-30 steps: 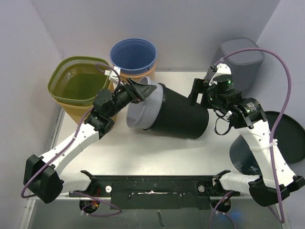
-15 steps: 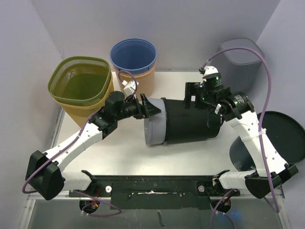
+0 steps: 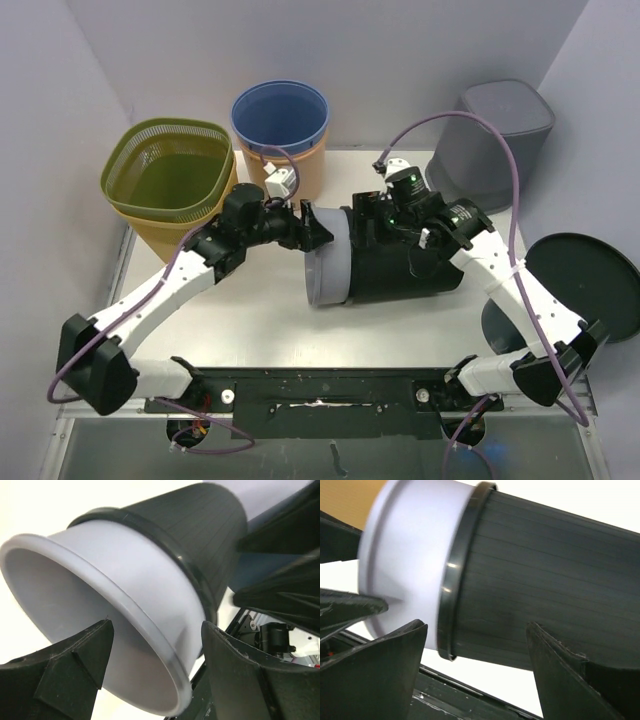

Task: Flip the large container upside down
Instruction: Adjust the container at the center of the board.

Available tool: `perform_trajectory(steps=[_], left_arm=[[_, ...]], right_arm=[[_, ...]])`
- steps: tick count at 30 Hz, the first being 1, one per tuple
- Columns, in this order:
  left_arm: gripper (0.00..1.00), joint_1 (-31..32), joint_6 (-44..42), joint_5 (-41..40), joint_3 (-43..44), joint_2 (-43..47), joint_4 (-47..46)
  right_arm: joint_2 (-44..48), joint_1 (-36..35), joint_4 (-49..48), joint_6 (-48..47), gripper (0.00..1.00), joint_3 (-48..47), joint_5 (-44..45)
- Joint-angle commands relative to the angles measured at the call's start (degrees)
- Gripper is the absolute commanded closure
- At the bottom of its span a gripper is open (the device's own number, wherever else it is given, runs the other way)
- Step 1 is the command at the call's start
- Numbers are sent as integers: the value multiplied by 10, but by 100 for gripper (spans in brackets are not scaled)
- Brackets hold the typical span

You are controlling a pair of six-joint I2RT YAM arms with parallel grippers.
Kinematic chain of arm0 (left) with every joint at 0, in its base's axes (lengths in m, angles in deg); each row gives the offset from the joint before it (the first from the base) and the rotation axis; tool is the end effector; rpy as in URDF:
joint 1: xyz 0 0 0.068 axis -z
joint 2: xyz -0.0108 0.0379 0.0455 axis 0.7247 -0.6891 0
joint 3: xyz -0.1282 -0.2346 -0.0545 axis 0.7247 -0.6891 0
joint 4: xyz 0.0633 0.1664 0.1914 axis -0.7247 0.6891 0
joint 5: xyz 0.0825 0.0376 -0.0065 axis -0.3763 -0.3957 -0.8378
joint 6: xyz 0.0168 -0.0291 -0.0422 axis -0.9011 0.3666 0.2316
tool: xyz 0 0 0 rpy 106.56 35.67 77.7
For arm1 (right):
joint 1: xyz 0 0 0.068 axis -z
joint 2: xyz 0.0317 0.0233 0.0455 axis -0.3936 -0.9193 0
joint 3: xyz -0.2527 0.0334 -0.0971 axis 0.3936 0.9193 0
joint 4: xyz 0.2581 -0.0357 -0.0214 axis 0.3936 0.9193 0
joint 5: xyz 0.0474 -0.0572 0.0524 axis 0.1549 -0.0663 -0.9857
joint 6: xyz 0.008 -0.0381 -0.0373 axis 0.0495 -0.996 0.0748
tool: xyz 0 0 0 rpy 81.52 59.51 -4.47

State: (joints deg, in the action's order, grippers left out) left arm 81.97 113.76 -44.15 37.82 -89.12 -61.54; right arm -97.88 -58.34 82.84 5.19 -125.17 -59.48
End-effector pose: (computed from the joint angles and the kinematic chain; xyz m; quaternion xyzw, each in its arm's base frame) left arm 0.2470 -0.1917 0.3208 0.1388 0.8139 -0.4207 0.3760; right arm 0.2196 0.1515 0.3876 -0.0547 0.9246 0.1642 0.3395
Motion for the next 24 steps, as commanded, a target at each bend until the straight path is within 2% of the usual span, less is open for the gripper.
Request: perform_trajectory(steps=[1,4,10,13,15,19,21,24], left_arm=[[30,-3,-42,9,4,78,-14],[30,-3,-26,23,-16,88,-15],[30,-4,-25,20,-66,133,14],[30,-3,-26,40,-103,154,11],[30,0,-23,54,-121,164,-6],[31,23,-29,59,-160,184,-67],[35,49,-49,47,-171,179,-67],[37,69,-71,39,-176,163,-51]], right_arm=[[-25,-29,-96,24,22,-8,-24],[-44,-36,-111,31,29,-8,-19],[-64,-37,-96,35,62,-2,6],[-63,-38,-94,38,67,6,9],[-63,-38,-96,39,71,8,10],[-67,-39,-95,38,93,0,12],[-68,-39,-94,37,99,-3,15],[-77,-39,-89,35,100,-14,18]])
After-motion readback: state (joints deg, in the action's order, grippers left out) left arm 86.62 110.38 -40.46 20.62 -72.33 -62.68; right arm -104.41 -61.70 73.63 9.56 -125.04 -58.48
